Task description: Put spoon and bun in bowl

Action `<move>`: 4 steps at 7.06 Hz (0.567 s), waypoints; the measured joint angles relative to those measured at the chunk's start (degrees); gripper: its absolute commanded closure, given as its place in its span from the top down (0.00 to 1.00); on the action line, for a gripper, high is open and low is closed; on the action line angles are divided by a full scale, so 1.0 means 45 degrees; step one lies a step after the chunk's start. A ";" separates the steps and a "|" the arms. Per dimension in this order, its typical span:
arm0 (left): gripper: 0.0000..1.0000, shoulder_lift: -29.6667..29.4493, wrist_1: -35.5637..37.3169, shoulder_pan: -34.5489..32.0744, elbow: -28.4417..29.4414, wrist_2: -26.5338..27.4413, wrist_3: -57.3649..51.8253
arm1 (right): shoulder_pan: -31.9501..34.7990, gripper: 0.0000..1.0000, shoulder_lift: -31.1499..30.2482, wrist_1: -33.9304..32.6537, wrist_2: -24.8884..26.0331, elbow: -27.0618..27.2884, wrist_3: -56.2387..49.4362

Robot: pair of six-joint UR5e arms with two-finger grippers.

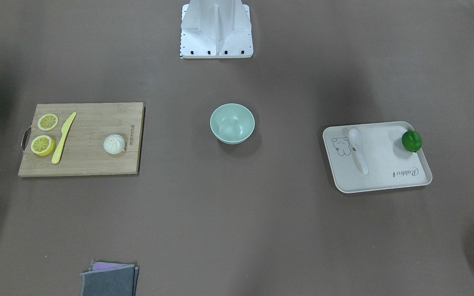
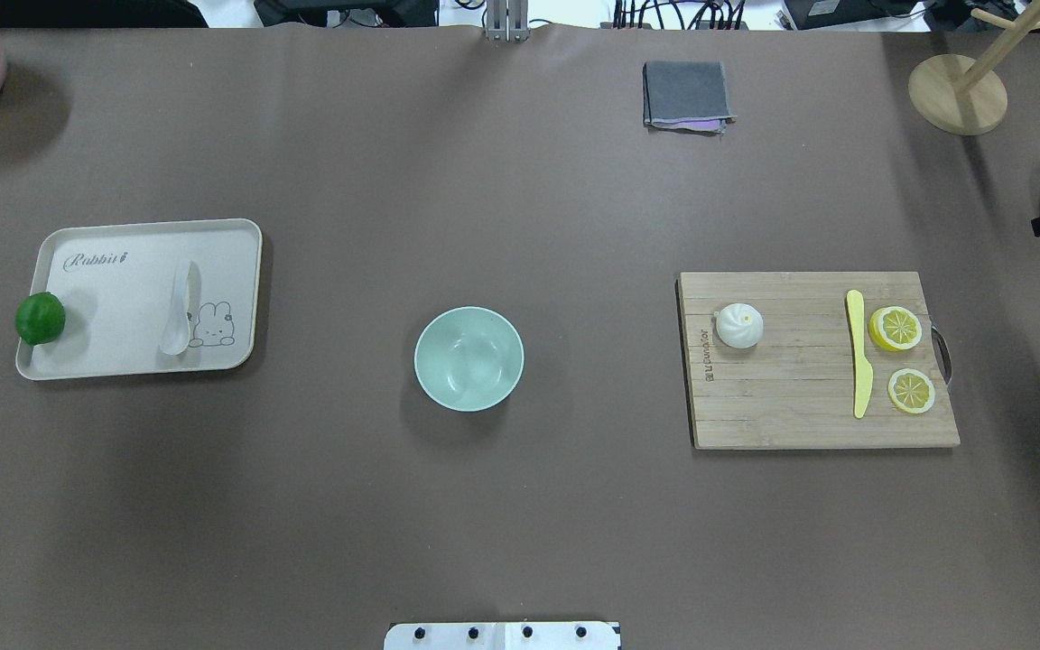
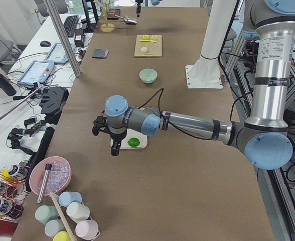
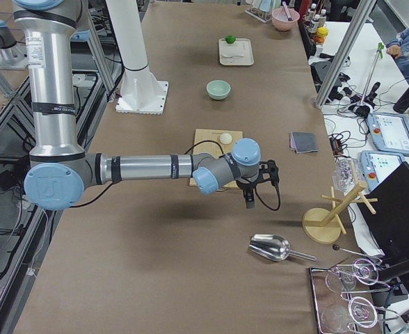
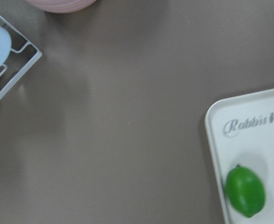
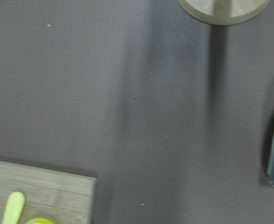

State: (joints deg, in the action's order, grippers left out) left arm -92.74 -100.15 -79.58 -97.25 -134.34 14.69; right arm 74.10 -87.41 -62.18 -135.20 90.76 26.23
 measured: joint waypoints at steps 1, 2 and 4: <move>0.98 -0.0443 -0.0320 0.0882 0.0044 -0.0028 0.1260 | -0.0653 1.00 0.0195 0.0625 0.0014 0.0203 0.1535; 0.96 -0.0942 -0.0691 0.1789 0.0126 0.0054 0.2886 | -0.1274 1.00 0.0283 0.1247 0.0044 0.0526 0.3185; 0.84 -0.2107 -0.0879 0.3612 0.0472 0.1043 0.6186 | -0.2399 1.00 0.0662 0.1672 0.0364 0.1063 0.5452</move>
State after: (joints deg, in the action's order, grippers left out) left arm -102.22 -104.10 -63.32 -95.13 -129.65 42.53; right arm 63.30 -84.43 -54.65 -133.56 95.54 50.76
